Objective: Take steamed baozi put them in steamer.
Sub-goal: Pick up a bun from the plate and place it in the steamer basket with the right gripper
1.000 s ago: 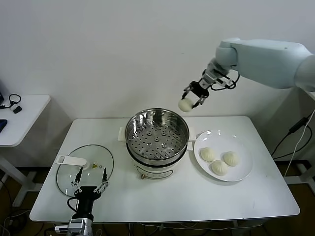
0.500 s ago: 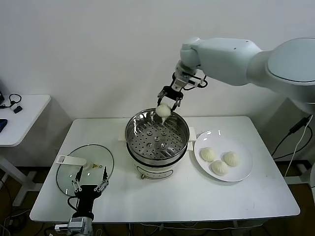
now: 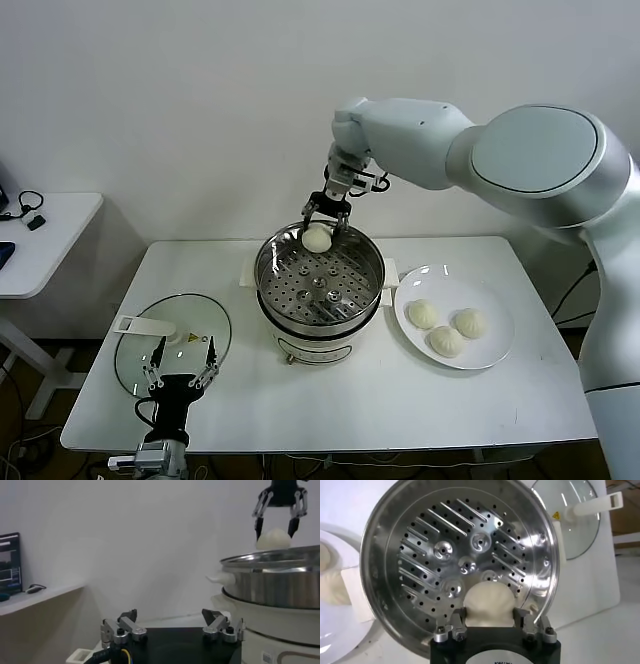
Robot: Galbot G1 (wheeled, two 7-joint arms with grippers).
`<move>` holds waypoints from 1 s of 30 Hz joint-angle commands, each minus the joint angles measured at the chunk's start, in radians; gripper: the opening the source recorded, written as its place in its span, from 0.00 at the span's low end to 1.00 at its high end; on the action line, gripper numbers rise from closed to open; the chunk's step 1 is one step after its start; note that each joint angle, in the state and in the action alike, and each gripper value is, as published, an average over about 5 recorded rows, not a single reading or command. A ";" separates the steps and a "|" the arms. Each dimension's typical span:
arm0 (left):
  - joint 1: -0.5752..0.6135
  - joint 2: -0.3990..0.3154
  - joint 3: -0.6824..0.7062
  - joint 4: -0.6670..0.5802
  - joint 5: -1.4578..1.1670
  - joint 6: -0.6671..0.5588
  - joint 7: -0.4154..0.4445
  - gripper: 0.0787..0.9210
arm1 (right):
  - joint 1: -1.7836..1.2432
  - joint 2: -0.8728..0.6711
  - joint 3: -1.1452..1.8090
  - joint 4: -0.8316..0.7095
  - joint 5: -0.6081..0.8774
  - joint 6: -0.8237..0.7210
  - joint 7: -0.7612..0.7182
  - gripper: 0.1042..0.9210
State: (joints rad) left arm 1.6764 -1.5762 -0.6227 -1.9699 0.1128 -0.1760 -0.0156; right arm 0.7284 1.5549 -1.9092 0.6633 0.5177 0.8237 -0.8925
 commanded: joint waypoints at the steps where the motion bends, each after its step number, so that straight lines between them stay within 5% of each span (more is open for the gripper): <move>1: -0.004 -0.003 0.001 0.003 0.000 -0.001 0.001 0.88 | -0.057 0.030 0.000 -0.081 0.017 0.049 -0.019 0.64; 24: -0.017 0.001 -0.005 0.018 -0.001 -0.009 -0.001 0.88 | -0.115 0.062 0.015 -0.158 -0.012 0.049 -0.020 0.67; 30: -0.018 0.002 -0.003 0.017 0.000 -0.011 0.000 0.88 | -0.122 0.066 0.022 -0.160 -0.013 0.049 0.007 0.77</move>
State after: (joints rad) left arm 1.6593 -1.5762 -0.6269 -1.9511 0.1112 -0.1857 -0.0163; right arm 0.6131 1.6090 -1.8904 0.5149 0.5067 0.8236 -0.9011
